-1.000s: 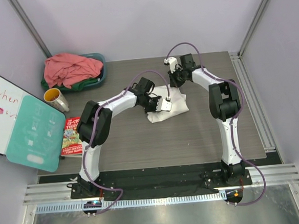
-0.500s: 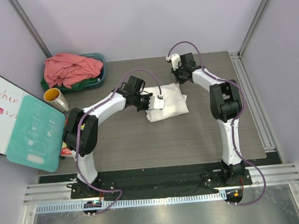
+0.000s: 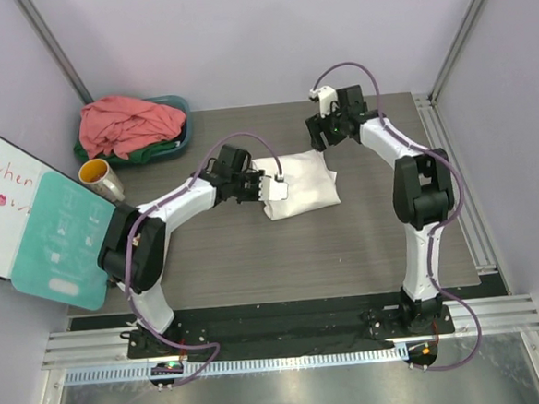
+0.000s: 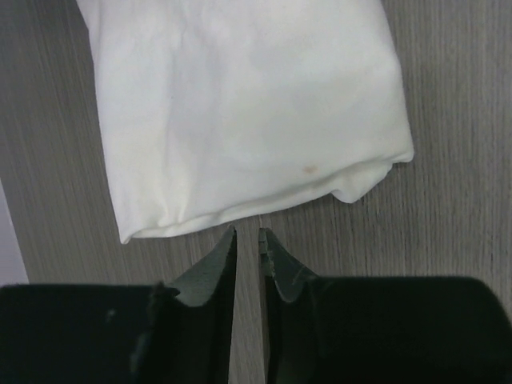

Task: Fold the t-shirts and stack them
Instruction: Fold the tshirt

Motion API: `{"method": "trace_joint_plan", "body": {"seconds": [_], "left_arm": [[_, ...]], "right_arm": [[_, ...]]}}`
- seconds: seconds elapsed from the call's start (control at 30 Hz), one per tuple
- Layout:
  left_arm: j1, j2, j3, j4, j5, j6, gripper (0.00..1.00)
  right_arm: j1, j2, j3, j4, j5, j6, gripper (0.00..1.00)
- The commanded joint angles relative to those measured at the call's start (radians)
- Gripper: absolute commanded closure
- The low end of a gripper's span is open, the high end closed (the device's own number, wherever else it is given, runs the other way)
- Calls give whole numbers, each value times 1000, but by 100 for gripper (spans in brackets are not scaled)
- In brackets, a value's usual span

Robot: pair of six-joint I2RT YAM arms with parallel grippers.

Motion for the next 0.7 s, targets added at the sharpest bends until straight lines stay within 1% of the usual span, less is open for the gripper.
{"method": "trace_joint_plan", "body": {"seconds": [0.0,0.03,0.1,0.13,0.17,0.2,0.27,0.33,0.37,0.43,0.47,0.5,0.6,0.67], "left_arm": [[9,-35,-3,169,-80,-28,67],[9,-33,-2,172,-80,-29,65],[9,-29,7,181,-71,-39,61],[9,-24,9,189,-68,-42,57],[7,-18,10,198,-73,-42,49],[6,-13,14,227,-80,-43,35],[4,-1,18,258,-83,-34,20],[4,26,41,301,-91,-31,16],[4,37,64,313,-94,-29,12],[3,82,90,361,-110,-22,9],[3,101,121,370,-116,-17,9],[1,134,136,394,-120,-11,8],[-5,203,194,431,-139,4,6],[-13,224,230,436,-151,10,5]], "right_arm": [[-83,-86,-28,-99,-300,110,15],[-99,-84,-39,-98,-357,150,9],[-138,-86,-68,-95,-403,178,7],[-149,-84,-81,-93,-443,192,6],[-160,-86,-93,-86,-466,228,6],[-178,-84,-117,-77,-486,250,6],[-192,-81,-142,-55,-564,300,6],[-198,-79,-171,-37,-603,319,6],[-197,-76,-177,-33,-641,325,6],[-197,-60,-193,-9,-669,359,6],[-226,-53,-199,9,-707,374,7],[-228,-47,-210,23,-719,414,7],[-228,-20,-222,74,-770,460,9],[-228,-12,-228,98,-767,476,9]]}}
